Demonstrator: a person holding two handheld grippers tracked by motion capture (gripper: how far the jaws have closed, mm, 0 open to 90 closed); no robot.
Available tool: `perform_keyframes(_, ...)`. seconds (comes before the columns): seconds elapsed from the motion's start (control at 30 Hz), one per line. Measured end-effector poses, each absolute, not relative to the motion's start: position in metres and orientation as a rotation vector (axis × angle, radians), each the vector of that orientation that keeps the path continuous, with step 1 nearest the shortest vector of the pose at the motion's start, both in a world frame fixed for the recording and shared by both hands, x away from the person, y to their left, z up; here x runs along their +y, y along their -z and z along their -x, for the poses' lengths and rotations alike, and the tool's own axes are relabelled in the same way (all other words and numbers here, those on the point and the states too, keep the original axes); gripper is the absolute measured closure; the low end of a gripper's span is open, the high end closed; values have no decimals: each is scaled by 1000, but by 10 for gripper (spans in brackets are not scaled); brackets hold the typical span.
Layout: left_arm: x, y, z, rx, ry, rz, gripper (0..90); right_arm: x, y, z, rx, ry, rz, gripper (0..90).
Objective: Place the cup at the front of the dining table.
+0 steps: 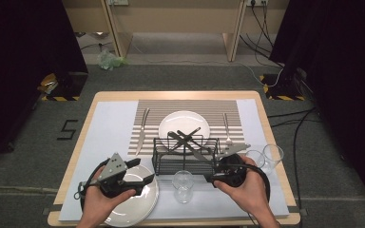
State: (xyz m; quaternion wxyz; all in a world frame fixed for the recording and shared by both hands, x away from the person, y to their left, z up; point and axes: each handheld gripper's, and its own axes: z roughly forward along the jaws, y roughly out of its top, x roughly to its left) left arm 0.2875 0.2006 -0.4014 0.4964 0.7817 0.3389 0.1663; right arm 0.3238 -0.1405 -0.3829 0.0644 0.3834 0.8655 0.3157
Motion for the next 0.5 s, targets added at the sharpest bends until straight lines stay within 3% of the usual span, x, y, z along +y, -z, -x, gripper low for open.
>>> perform_keyframes(0.5, 184, 400, -288, 785, -369, -1905, 262, -141, 383, -324, 2606, -949, -1156, 533)
